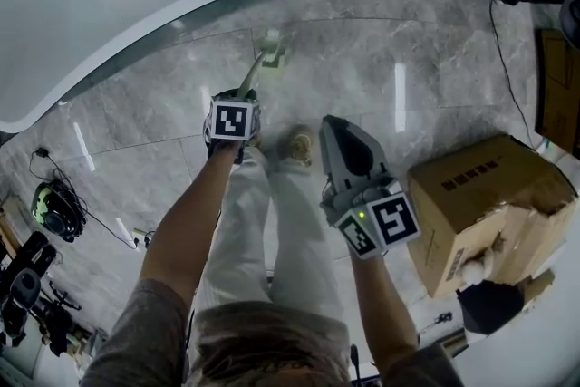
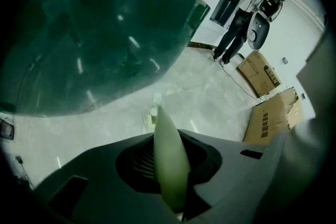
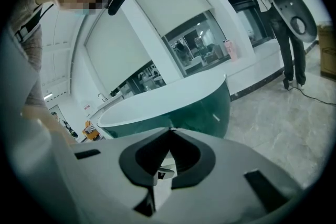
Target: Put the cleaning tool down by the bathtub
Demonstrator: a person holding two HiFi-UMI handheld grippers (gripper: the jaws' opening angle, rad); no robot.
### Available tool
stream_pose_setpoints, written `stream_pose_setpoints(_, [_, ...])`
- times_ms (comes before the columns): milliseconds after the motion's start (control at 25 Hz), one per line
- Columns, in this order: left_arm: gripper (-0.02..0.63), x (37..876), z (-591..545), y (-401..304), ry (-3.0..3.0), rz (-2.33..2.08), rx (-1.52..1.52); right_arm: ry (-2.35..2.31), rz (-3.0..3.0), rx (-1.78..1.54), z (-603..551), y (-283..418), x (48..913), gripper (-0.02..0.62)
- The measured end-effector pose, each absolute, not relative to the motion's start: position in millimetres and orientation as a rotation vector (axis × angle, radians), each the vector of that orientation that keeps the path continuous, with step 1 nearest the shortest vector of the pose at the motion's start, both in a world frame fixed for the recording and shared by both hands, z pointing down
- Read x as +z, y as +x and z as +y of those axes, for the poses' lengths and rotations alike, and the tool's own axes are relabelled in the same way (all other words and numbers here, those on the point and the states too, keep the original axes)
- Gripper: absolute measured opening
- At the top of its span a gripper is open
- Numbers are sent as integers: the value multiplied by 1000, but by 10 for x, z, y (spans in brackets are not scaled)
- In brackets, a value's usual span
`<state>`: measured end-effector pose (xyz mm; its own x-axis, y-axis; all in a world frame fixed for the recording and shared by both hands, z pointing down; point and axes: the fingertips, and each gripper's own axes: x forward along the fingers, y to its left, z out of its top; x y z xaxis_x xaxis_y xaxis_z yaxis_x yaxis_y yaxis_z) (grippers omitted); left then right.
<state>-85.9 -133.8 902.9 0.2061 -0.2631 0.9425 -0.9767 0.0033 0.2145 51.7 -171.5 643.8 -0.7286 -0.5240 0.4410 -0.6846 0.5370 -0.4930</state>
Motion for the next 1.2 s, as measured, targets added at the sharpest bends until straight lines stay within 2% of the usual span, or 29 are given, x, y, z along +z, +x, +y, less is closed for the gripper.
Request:
stream_pose_setpoints(560, [67,9727,-1480,-725,1259,-1112,1011,1020,-2490,1031,-1713,588,6659,-9])
stream_pose_setpoints(1040, [78,9811,-1585,-666,1238,-1061,1072,1065,-2470,1064,-1723,735,6711,-9])
stream_pose_setpoints(1080, [86,9799,-1586,-661,1246,-1066,1064,1064,-2472,1067,-1721,726,6707,-8])
stream_pose_setpoints(1200, [167,9721,-1617,-657,1270,-1101,1044,1058,-2478,1073,-1716,694,6669,-9])
